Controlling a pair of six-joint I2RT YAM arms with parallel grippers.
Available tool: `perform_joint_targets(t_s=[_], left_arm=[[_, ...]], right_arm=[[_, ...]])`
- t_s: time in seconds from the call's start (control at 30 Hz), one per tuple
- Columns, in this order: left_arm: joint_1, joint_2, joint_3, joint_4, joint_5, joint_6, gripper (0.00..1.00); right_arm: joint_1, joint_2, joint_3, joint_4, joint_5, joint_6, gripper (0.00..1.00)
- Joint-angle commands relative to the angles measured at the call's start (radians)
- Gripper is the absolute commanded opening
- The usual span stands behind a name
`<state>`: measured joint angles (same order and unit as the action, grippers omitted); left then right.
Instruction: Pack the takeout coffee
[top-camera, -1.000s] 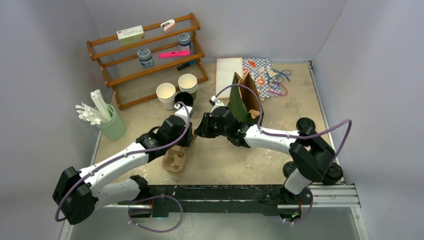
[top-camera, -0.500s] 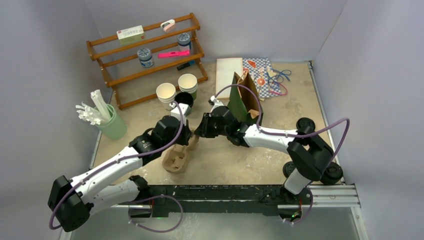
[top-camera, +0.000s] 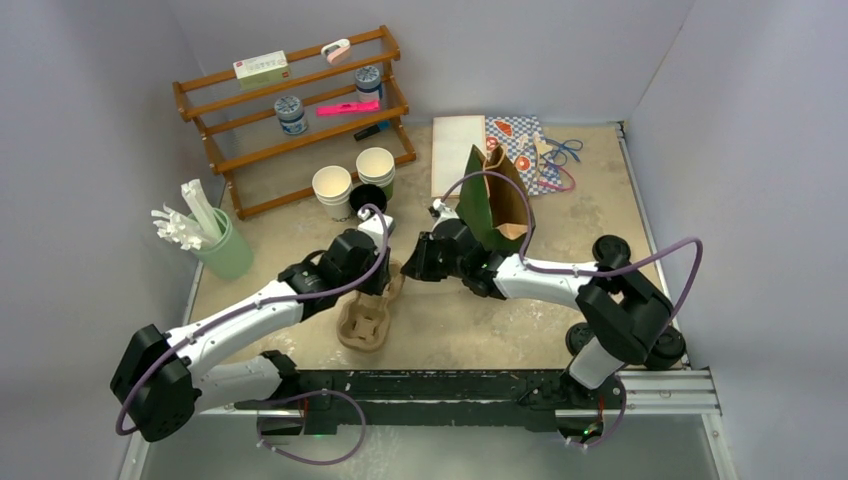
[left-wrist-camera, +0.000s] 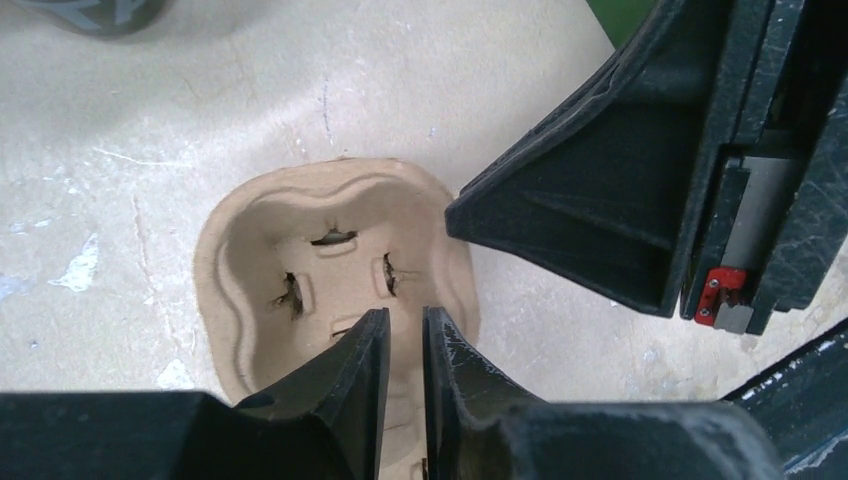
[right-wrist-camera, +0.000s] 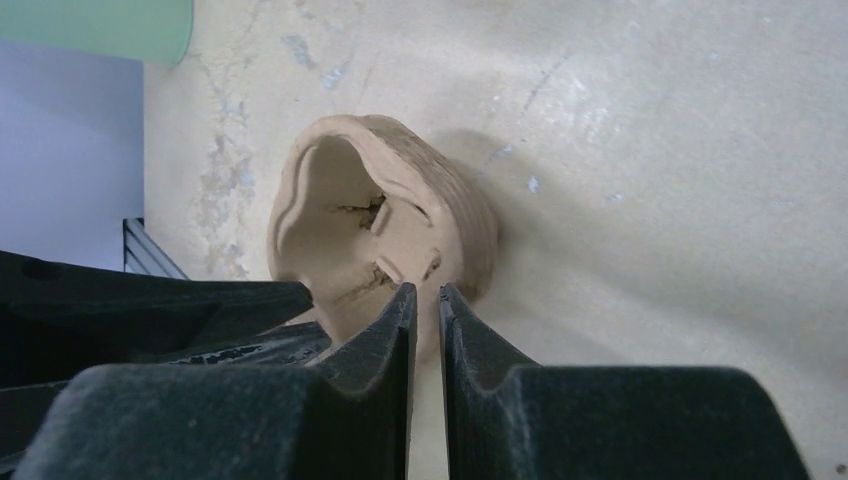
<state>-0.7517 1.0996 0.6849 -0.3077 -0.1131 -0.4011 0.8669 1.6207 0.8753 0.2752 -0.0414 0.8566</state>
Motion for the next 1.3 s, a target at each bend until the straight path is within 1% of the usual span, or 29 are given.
perform_joint_targets(t_s=[0.0, 0.1, 0.17, 0.43, 0.77, 0.83, 0.93, 1.07, 1.17, 1.27], left_arm=[[0.002, 0.012, 0.01, 0.074, 0.077, 0.046, 0.23], [0.001, 0.023, 0.002, 0.101, 0.106, 0.056, 0.28], [-0.001, 0.037, 0.007, 0.104, 0.108, 0.067, 0.3], [-0.007, 0.138, 0.046, 0.094, 0.092, 0.07, 0.32], [-0.011, 0.188, 0.074, 0.116, 0.107, 0.068, 0.36], [-0.011, 0.181, 0.073, 0.123, 0.108, 0.068, 0.39], [-0.011, 0.169, 0.074, 0.123, 0.109, 0.059, 0.47], [-0.011, 0.161, 0.081, 0.108, 0.077, 0.053, 0.53], [-0.011, 0.169, 0.087, 0.098, 0.059, 0.053, 0.52], [-0.011, 0.188, 0.091, 0.091, 0.053, 0.052, 0.45]], right_arm=[[-0.017, -0.058, -0.032, 0.01, 0.032, 0.033, 0.14], [-0.019, -0.081, -0.038, -0.013, 0.052, 0.033, 0.14], [-0.019, -0.103, -0.055, -0.017, 0.075, 0.033, 0.14], [-0.019, -0.162, -0.101, -0.009, 0.104, 0.029, 0.15], [-0.019, -0.136, -0.091, -0.018, 0.075, 0.007, 0.17], [-0.019, -0.134, -0.091, -0.019, 0.079, 0.004, 0.17], [-0.019, -0.133, -0.097, -0.019, 0.079, 0.004, 0.17], [-0.019, -0.136, -0.099, -0.013, 0.074, 0.001, 0.17], [-0.019, -0.135, -0.096, -0.011, 0.075, -0.002, 0.17], [-0.019, -0.131, -0.089, -0.01, 0.075, -0.007, 0.17]])
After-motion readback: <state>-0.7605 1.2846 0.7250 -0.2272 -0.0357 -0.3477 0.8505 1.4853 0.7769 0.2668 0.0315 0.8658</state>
